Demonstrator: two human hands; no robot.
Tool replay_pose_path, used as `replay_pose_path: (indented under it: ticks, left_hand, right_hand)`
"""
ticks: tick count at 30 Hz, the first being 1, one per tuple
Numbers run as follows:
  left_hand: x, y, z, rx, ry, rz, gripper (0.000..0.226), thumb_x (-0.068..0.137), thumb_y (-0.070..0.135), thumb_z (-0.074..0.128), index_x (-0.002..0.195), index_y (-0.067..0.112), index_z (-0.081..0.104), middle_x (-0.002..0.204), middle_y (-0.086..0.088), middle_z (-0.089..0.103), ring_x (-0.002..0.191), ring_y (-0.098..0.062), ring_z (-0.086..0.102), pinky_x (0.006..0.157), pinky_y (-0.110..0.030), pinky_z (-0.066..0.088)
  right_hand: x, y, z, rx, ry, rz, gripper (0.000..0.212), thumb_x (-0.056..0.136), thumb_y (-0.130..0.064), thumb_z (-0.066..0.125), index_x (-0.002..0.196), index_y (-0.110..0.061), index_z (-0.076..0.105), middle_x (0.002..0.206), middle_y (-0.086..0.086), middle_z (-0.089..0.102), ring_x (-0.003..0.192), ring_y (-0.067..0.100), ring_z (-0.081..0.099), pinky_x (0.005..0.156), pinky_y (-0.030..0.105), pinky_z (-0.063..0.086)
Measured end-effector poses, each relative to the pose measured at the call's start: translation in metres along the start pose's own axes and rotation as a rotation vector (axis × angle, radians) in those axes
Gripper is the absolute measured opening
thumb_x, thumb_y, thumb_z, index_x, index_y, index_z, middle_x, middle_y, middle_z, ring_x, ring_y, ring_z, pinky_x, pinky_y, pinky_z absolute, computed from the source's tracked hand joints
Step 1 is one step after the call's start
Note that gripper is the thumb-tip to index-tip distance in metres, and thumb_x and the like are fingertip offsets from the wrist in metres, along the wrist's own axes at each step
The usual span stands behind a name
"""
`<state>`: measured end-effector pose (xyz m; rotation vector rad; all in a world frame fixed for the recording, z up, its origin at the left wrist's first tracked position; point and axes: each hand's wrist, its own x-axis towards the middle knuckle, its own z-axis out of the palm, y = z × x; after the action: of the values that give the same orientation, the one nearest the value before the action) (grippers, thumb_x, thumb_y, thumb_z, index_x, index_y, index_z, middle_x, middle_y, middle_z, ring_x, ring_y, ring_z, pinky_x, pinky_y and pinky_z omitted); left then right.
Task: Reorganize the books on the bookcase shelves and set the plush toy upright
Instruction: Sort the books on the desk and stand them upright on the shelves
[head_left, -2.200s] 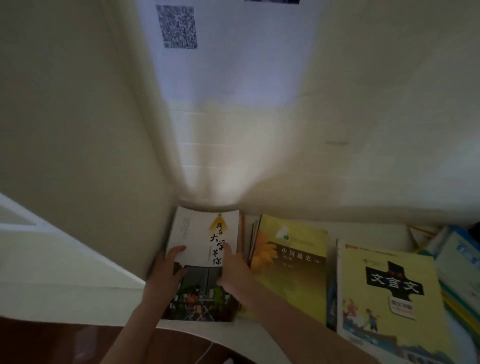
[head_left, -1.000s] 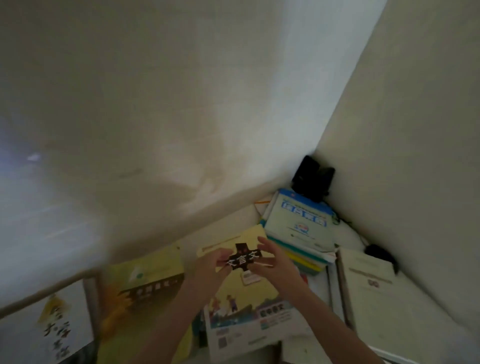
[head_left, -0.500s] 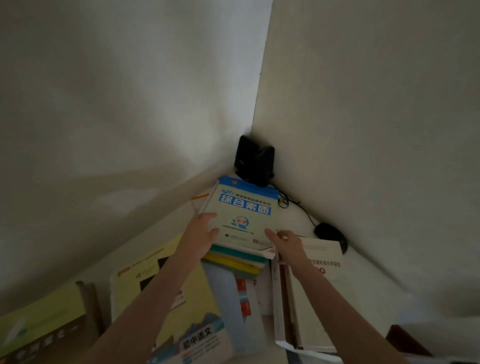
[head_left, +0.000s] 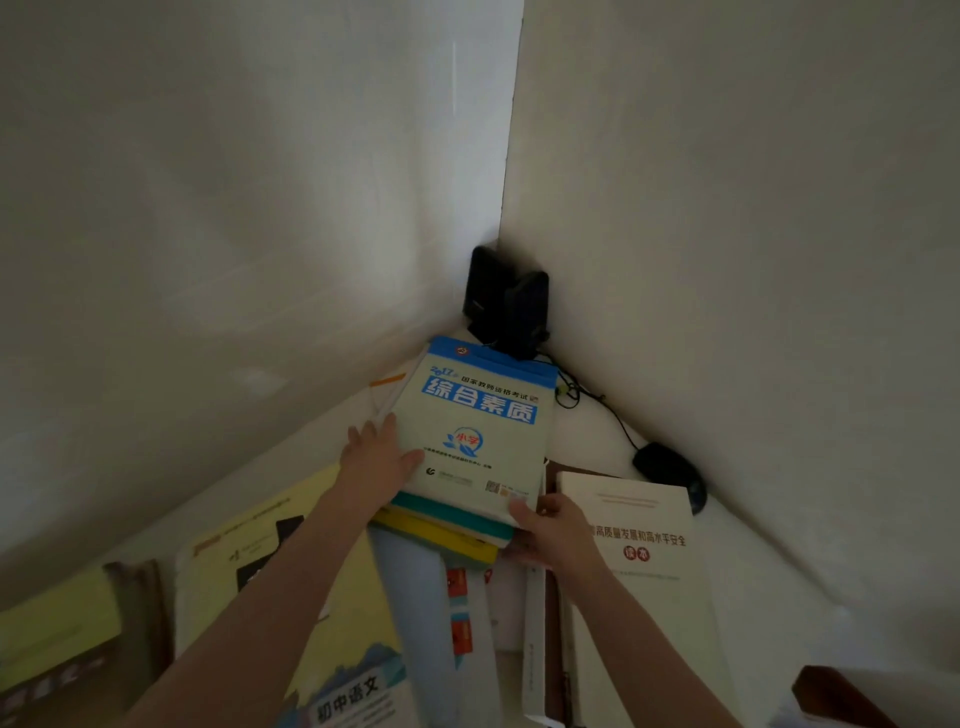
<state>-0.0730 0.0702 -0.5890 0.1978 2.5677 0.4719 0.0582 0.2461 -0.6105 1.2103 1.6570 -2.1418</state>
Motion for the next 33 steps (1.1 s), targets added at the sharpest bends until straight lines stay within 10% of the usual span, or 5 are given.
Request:
replay_pose_path:
  ticks: [8, 26, 33]
  left_hand:
    - [0.03, 0.005, -0.017, -0.253, 0.005, -0.243, 0.082, 0.088, 0.056, 0.051, 0.148, 0.009, 0.021, 0.146, -0.022, 0.028, 0.131, -0.038, 0.035, 0.105, -0.044, 0.033]
    - [0.031, 0.027, -0.035, -0.709, -0.204, -0.257, 0.081, 0.056, 0.055, 0.08, 0.118, 0.007, 0.058, 0.115, -0.013, 0.064, 0.094, -0.026, 0.063, 0.082, -0.036, 0.052]
    - [-0.017, 0.035, -0.035, -0.933, -0.332, -0.256, 0.038, 0.079, 0.028, 0.073, 0.11, 0.011, 0.059, 0.088, -0.006, 0.066, 0.077, -0.021, 0.062, 0.058, -0.03, 0.047]
  right_hand:
    - [-0.005, 0.002, 0.008, 0.254, -0.075, 0.059, 0.031, 0.087, -0.001, 0.063, 0.11, -0.003, 0.043, 0.121, 0.019, 0.059, 0.106, 0.038, 0.062, 0.08, 0.048, 0.057]
    - [-0.047, -0.065, -0.041, 0.102, -0.055, -0.027, 0.022, 0.083, -0.006, 0.067, 0.096, -0.007, 0.049, 0.1, 0.016, 0.072, 0.08, 0.021, 0.072, 0.062, 0.03, 0.057]
    - [-0.073, -0.066, -0.057, 0.019, -0.143, -0.111, 0.039, 0.07, -0.014, 0.07, 0.098, -0.003, 0.047, 0.098, 0.015, 0.073, 0.09, 0.029, 0.071, 0.071, 0.033, 0.059]
